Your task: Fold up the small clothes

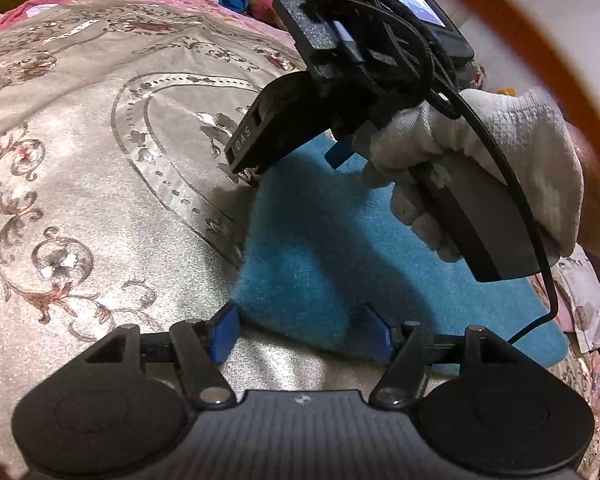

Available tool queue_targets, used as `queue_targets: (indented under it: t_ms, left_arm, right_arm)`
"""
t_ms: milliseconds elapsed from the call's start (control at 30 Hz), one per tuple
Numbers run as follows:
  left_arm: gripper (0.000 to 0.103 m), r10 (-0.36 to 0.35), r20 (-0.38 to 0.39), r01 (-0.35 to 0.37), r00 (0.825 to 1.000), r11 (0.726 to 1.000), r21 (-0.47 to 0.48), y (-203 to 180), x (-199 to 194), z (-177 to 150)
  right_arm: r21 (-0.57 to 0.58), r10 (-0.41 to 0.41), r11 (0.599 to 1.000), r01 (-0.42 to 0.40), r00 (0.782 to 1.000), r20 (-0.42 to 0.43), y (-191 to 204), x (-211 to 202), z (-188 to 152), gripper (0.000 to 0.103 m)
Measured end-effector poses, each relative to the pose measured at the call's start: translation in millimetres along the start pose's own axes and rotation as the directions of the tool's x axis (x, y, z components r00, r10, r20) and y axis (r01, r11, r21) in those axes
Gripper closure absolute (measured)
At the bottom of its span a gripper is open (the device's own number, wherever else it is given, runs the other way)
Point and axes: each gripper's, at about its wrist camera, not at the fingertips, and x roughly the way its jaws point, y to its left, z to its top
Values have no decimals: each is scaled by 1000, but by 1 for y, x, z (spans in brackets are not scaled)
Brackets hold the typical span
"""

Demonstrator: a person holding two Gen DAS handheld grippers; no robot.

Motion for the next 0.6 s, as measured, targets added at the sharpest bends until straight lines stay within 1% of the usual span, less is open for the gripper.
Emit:
queue_targets:
  t_ms: [67,167,233,267,333,467,600]
  left_arm:
    - [33,-4,2,4,1000,1000,0,1,0,0]
    - [33,-23,9,23,1000,999,-26,5,-3,-1]
    - [32,-37,21,38,999,998,-41,8,-5,-2]
    - [30,-38,29,40,999,998,-43,8,-7,-3]
    - [27,-26,52,28,998,999,-35,7,-10,-5]
    - [20,2,91,-1,996,1000,-6,3,-13,-10]
    - [19,34,120,-41,992,998,56,-6,-9,-17]
  right_arm:
    - [-19,-5,1000,6,1000,2,1,-2,-1,37]
    - [-21,3,1000,-3,1000,5,-2,-5,-2,45]
    - [-19,15,1000,-15,1000,10,-6,-9,-2,56]
    - [-17,23,1000,-22,1000,12,-9,-12,-2,59]
    - [-1,43,999,-43,999,16,-16,-18,-2,68]
    - [40,79,996,-81,996,32,-31,-26,-5,74]
    - [58,102,993,-105,993,52,-37,-32,-8,76]
